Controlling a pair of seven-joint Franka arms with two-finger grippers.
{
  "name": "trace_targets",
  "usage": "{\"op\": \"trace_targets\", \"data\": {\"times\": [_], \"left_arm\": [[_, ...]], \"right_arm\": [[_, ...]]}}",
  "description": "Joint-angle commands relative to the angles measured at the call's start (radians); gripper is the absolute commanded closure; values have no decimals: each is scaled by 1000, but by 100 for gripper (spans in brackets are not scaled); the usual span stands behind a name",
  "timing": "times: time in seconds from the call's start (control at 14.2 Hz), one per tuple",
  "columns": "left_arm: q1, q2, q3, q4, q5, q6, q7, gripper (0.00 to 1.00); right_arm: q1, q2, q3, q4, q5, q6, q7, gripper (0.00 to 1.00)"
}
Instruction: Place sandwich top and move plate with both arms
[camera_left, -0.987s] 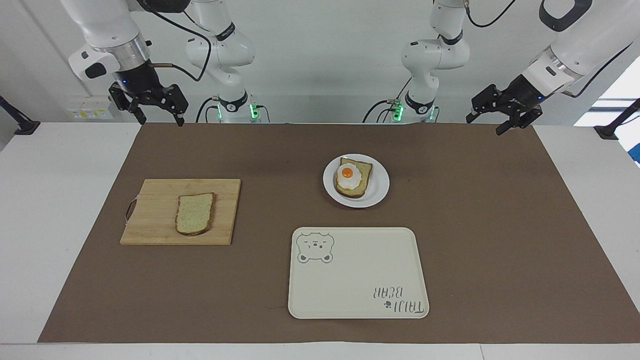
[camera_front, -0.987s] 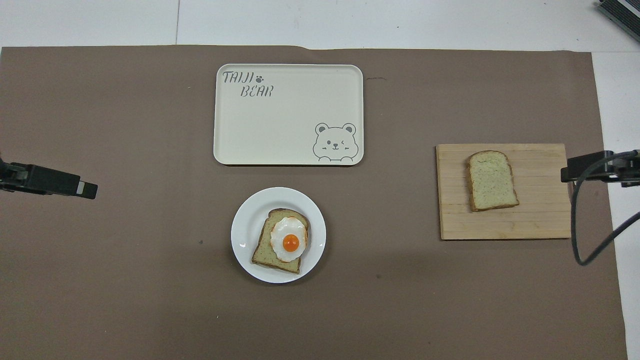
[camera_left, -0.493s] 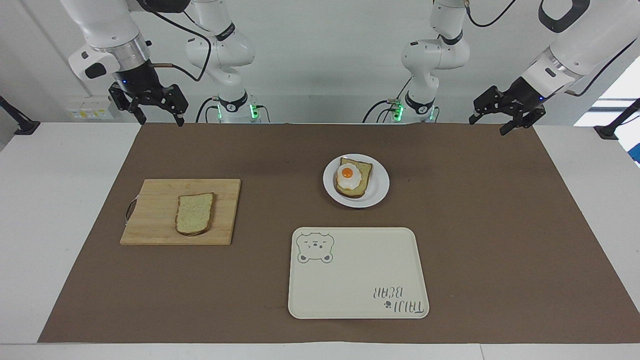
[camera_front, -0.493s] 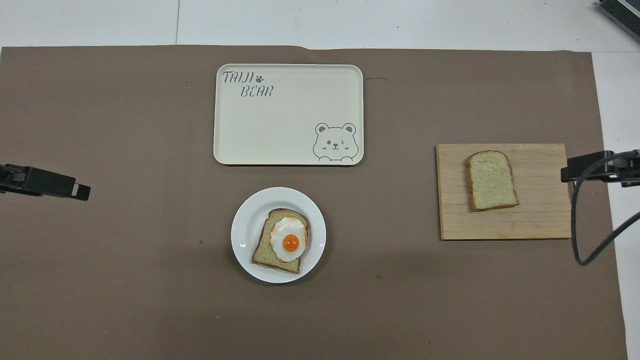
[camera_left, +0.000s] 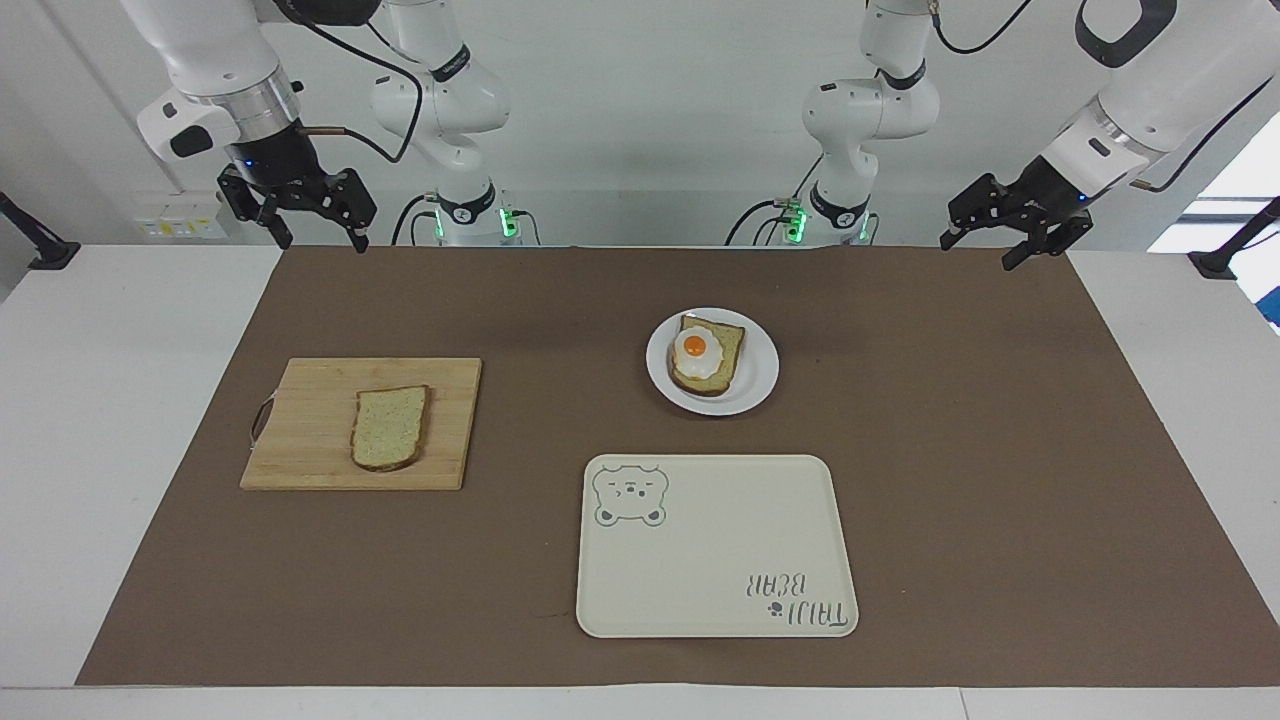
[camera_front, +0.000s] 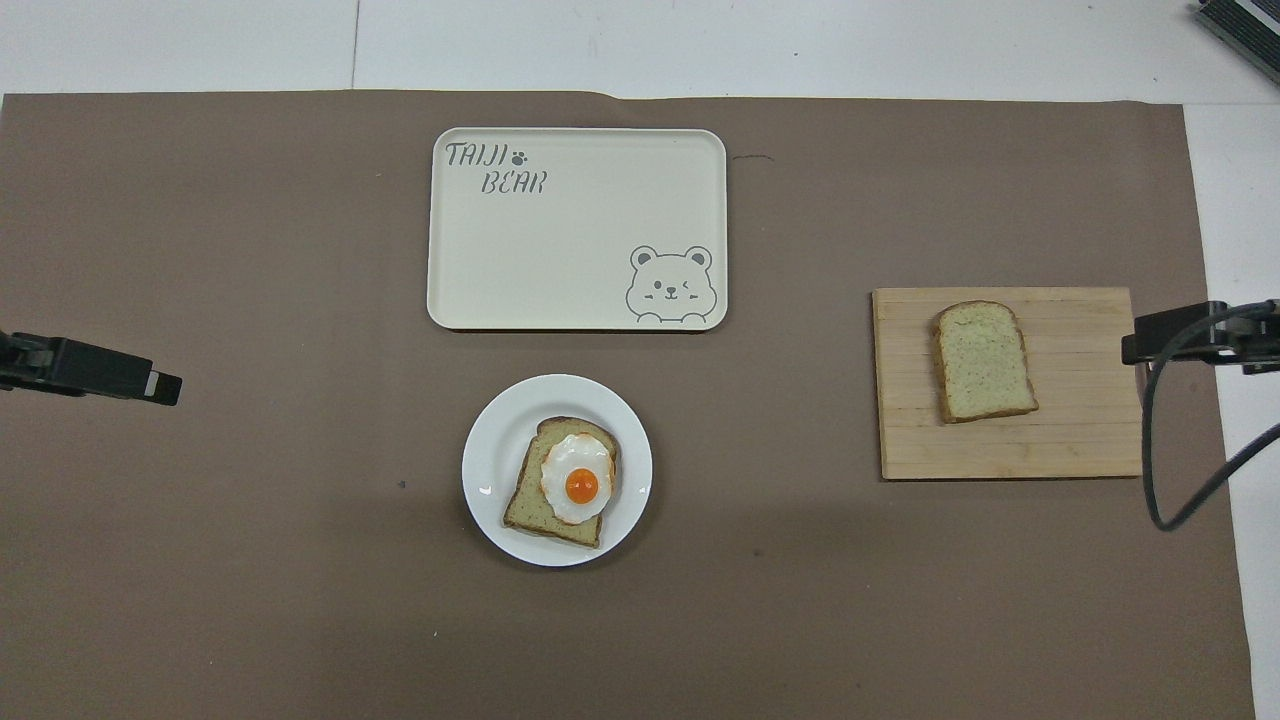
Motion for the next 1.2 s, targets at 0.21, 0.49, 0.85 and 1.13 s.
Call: {"op": "trace_targets", "data": {"times": [0.21,0.49,0.85,1.13], "left_arm": [[18,-32,-10,-37,13,12,1,0],[15,-32,-10,-37,13,13,1,0],[4,-31,-18,-28,104,9,-1,0],[6,-32,-18,-33,109,12,-1,0]], "right_arm": [[-9,-6,6,0,-2,-5,-22,0],[-11,-6,6,0,-3,-5,-22,0],[-9,-6,6,0,-3,-4,-22,0],[-9,-6,6,0,-3,-4,-22,0]]}}
